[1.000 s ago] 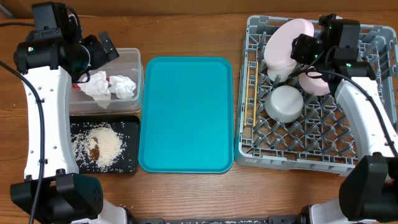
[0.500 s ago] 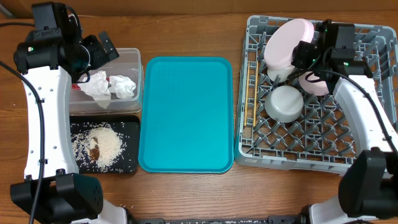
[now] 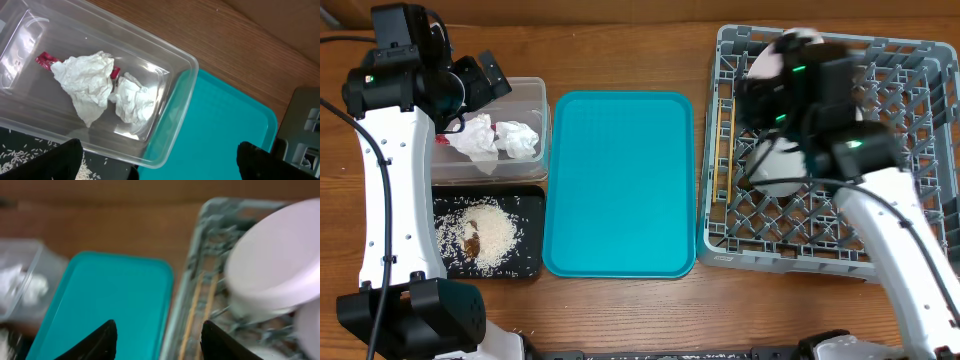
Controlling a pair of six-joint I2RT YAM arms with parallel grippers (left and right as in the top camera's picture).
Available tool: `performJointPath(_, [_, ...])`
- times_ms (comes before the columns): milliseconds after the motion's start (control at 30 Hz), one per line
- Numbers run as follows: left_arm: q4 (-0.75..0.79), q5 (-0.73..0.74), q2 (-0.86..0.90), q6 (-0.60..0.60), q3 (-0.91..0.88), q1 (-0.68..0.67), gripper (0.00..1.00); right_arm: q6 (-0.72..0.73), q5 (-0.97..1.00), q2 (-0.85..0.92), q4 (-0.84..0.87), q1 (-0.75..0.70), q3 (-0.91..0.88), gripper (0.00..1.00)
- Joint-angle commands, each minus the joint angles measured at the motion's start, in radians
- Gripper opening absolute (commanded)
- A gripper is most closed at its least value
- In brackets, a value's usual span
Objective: Sort waste into correct bins and load items into the dishwasher
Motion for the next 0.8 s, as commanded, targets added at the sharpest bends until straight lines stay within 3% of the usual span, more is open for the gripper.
performJointPath(0, [0.0,-0.014,0.005,0.004,0.023,-0.006,1.0,-0.008,0.032,0.085,-0.013,0.078,-0.002,0.56])
performJointPath(400, [0.0,-0.014,0.005,0.004,0.023,-0.006,1.0,-0.008,0.114,0.352,0.038,0.132,-0.02,0.57])
performJointPath(767, [0.0,-0.014,0.005,0.004,0.023,-0.006,1.0,-0.008,0.18,0.367,0.112,0.132,-0.019,0.56])
